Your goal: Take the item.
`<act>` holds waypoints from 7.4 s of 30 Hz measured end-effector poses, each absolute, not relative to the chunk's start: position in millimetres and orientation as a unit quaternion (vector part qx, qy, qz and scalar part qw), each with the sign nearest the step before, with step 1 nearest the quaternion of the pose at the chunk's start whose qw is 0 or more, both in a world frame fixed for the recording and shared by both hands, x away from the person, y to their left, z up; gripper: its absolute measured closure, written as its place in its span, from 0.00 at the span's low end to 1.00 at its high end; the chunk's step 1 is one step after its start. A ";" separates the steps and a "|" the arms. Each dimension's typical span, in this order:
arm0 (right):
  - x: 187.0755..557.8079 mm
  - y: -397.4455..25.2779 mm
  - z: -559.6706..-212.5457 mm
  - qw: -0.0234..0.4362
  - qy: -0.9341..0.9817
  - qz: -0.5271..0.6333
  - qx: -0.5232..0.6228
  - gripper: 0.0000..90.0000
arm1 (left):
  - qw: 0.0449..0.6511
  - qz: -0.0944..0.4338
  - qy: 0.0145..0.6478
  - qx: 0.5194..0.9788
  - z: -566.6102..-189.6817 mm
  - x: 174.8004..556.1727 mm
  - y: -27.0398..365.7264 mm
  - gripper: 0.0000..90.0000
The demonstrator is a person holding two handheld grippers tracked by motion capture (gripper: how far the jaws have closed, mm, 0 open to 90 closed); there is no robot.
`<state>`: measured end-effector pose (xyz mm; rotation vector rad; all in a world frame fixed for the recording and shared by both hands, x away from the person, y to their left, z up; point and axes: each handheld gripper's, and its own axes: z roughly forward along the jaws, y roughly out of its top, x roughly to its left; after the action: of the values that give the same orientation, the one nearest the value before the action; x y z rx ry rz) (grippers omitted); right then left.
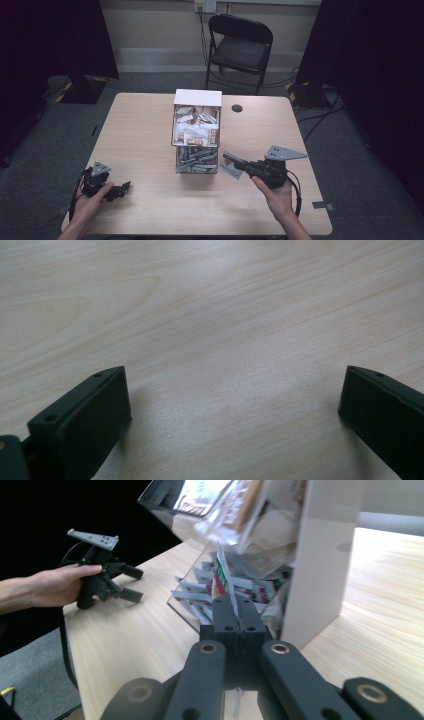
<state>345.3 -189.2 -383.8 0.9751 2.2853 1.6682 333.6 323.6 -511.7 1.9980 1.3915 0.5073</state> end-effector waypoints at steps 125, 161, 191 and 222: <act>460.7 -190.4 -500.6 0.124 0.786 0.385 0.468 0.85 | 0.323 0.192 0.529 0.761 -511.8 334.1 323.8 0.00; 458.2 -195.9 -480.8 0.127 0.763 0.418 0.477 0.41 | 0.323 0.192 0.529 0.761 -511.8 334.1 323.8 0.00; 412.2 -220.5 -448.3 0.129 0.748 0.430 0.488 0.17 | 0.323 0.192 0.527 0.763 -511.9 334.9 324.1 0.00; 354.8 -284.6 -442.2 0.188 0.727 0.379 0.541 0.17 | 0.319 0.194 0.530 0.762 -511.5 334.9 323.5 0.00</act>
<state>354.8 -284.6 -442.2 1.5237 2.0456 1.0653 334.9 323.5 -511.5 2.0026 1.3931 0.5109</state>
